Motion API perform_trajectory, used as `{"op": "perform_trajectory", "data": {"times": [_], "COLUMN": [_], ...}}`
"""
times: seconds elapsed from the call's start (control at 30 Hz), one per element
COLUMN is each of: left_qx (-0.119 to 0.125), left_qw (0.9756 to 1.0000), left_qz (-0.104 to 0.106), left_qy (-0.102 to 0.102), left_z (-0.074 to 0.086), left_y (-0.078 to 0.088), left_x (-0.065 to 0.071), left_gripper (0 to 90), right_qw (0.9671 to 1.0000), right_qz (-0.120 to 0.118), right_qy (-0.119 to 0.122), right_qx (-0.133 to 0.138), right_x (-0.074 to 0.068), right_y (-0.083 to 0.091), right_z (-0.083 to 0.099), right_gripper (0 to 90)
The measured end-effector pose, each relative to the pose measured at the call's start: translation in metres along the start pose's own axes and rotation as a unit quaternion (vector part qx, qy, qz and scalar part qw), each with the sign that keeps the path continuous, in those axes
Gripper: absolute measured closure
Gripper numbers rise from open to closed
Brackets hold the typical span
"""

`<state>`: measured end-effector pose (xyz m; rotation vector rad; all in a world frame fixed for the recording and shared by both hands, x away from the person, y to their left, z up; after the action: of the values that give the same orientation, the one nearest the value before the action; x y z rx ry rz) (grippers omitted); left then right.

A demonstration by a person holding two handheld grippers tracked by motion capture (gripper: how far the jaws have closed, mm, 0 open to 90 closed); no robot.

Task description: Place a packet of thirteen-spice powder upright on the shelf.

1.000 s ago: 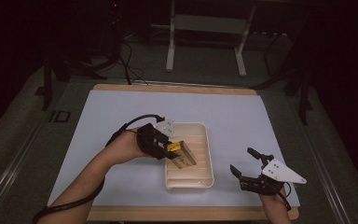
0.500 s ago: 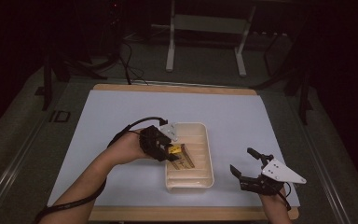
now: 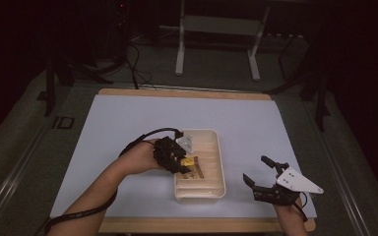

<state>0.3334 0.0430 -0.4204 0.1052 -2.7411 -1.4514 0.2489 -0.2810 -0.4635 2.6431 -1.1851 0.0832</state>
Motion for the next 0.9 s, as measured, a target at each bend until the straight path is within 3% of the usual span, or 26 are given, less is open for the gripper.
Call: {"op": "perform_trajectory", "data": {"times": [0.47, 0.9], "left_qx": [-0.011, 0.013], "left_qw": [0.9999, 0.9998], "left_qz": [0.011, 0.013], "left_qy": [-0.008, -0.011], "left_z": [-0.003, -0.011], "left_y": [-0.019, -0.026], "left_x": [-0.003, -0.002], "left_gripper": [67.7, 67.4], "right_qw": [1.0, 1.0], "right_qz": [0.0, 0.0], "right_qy": [0.0, 0.0], "right_qx": [0.002, 0.001], "right_x": [0.0, 0.0], "right_y": [0.001, 0.0], "right_z": [0.0, 0.0], "right_gripper": [16.2, 16.2]}}
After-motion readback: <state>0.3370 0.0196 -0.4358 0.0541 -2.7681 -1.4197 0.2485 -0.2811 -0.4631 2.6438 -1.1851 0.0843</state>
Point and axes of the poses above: each handheld gripper's, and its own axes: y roughly backward along the jaws, z roughly out of its underside, x roughly to its right, the point moved 1 cm from there along -y, roughly forward along the jaws, and after that the axes turned 4 degrees about x, right-handed, at the moved point
